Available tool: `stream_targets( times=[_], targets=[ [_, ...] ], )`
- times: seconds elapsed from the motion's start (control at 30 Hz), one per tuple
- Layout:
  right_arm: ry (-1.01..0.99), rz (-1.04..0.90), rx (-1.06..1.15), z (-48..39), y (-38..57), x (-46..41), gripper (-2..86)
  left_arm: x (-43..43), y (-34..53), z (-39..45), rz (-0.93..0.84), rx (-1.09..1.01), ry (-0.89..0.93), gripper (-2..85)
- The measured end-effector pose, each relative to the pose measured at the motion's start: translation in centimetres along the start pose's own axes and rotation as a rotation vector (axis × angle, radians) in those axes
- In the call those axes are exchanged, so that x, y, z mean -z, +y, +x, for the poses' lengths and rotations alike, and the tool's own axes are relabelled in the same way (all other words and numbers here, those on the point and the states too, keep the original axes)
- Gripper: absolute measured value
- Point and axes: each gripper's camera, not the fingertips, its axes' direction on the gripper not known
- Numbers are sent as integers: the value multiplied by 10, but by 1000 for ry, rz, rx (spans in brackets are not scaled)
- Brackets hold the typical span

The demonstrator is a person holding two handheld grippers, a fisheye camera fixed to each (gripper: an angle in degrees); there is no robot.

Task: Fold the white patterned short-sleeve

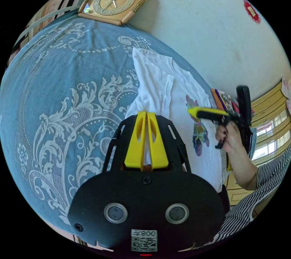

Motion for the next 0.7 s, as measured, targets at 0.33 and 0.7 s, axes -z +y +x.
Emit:
stream_targets(
  times=[0.33,0.7],
  targets=[
    [26,-145,-348,33,263,121,1,9,65,-62,212,169,292,2],
    [17,-111,-551,46,445,217,1,64,186,-75,45,235,398,46]
  ],
)
